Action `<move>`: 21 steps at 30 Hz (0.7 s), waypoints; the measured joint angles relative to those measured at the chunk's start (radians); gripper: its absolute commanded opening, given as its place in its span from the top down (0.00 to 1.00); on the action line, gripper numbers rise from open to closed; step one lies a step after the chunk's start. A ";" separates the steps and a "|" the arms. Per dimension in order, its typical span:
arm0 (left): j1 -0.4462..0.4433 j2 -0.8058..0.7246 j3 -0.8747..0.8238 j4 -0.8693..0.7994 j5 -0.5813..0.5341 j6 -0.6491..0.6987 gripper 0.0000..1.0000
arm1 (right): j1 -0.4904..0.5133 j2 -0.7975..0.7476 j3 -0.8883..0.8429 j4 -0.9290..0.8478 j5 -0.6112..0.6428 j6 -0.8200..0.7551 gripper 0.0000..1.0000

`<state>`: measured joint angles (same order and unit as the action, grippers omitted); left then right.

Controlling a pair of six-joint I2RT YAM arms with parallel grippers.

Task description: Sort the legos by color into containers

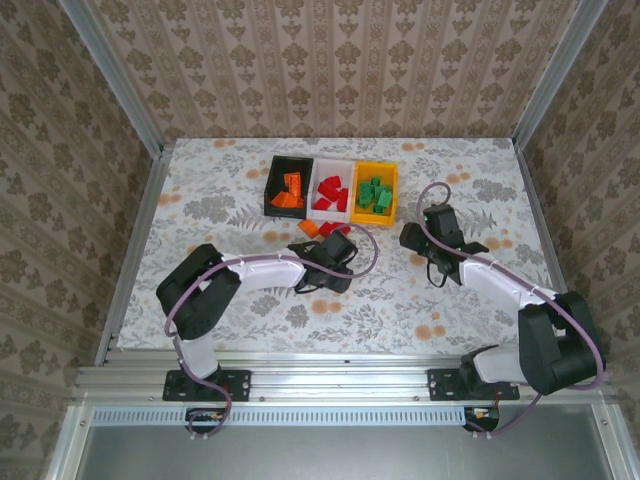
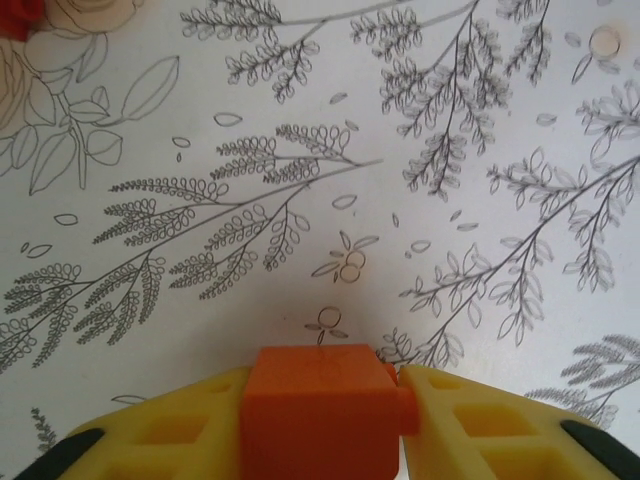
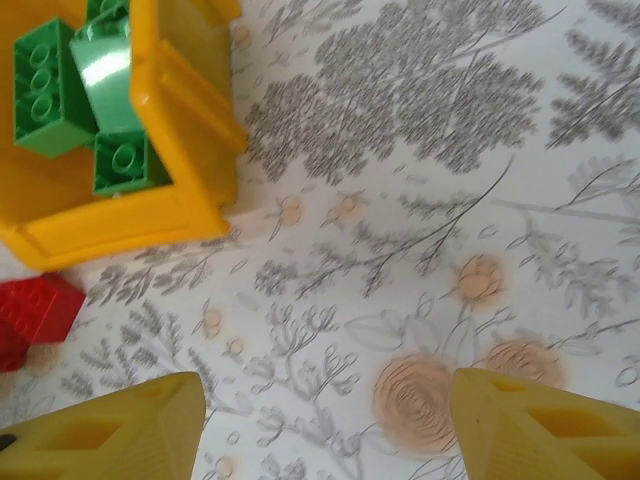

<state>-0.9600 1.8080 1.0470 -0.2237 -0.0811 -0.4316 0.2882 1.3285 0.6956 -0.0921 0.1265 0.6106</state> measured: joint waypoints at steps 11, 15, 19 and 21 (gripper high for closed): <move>0.030 -0.039 0.011 -0.048 -0.040 -0.001 0.69 | 0.130 0.044 -0.011 0.082 0.019 0.008 0.33; 0.144 -0.084 0.105 -0.137 -0.069 0.014 0.68 | 0.130 0.072 -0.016 0.111 0.020 0.022 0.33; 0.298 -0.092 0.233 -0.158 -0.081 0.029 0.67 | 0.132 0.114 -0.017 0.124 0.023 0.026 0.34; 0.364 -0.073 0.299 -0.163 -0.080 0.036 0.67 | 0.133 0.131 -0.017 0.138 0.023 0.026 0.34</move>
<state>-0.5957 1.7348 1.3457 -0.3862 -0.1616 -0.3954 0.4213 1.4593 0.6788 0.0463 0.1497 0.6369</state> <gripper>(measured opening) 0.334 0.665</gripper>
